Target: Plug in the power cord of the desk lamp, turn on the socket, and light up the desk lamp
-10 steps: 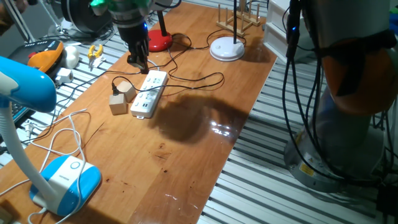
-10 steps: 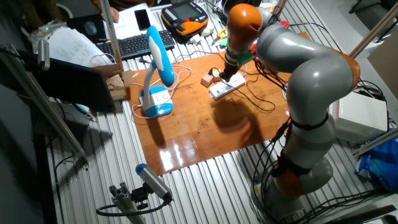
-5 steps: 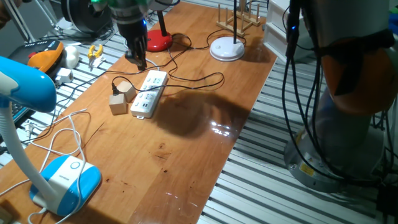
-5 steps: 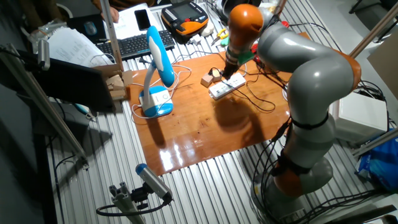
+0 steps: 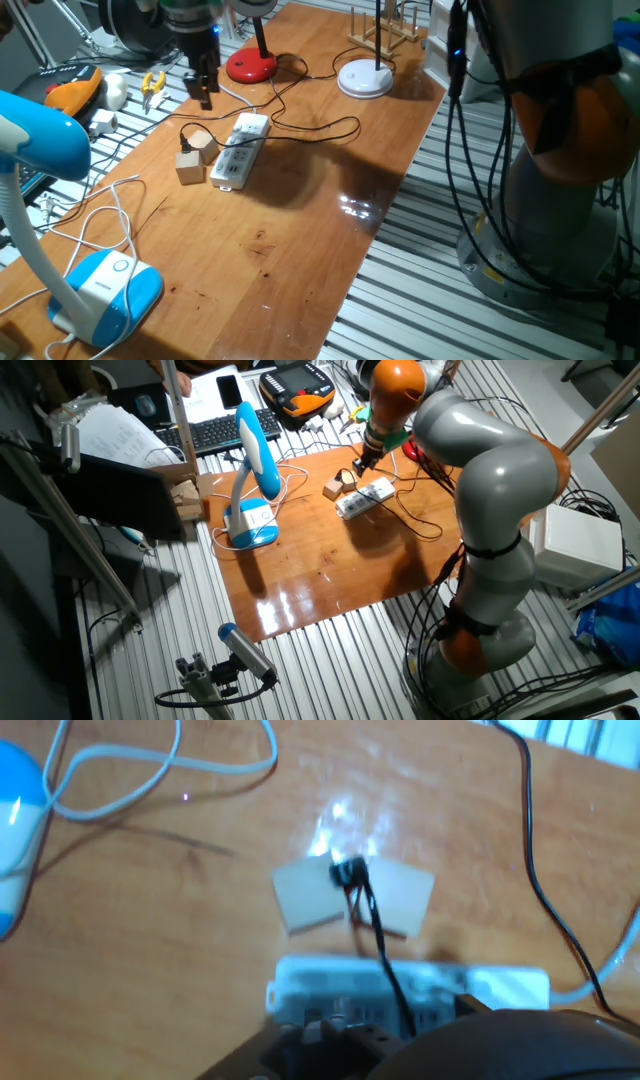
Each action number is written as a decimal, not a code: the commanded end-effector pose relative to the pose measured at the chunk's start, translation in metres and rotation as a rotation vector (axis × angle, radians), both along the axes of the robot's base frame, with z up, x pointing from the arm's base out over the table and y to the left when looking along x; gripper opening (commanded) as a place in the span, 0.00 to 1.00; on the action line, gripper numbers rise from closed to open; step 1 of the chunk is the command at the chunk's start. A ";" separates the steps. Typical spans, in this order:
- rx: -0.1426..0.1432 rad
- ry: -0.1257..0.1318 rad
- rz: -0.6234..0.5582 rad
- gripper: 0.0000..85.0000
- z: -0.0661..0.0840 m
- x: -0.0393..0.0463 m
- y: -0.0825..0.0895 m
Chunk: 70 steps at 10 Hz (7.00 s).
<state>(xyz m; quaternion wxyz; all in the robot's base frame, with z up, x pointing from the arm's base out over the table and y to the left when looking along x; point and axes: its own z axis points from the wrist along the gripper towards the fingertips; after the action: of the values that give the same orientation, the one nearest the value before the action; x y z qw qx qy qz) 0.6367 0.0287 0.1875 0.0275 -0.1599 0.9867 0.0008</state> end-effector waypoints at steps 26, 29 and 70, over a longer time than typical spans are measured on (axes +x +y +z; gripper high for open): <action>-0.034 0.069 0.120 0.60 -0.052 0.0607 0.029; -0.021 0.095 0.127 0.60 -0.069 0.0672 0.032; -0.054 0.080 0.038 0.00 -0.057 0.0385 -0.005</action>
<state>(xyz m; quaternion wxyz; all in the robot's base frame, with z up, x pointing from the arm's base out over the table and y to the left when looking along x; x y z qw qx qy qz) 0.6750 0.0317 0.1305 -0.0163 -0.1782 0.9837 -0.0188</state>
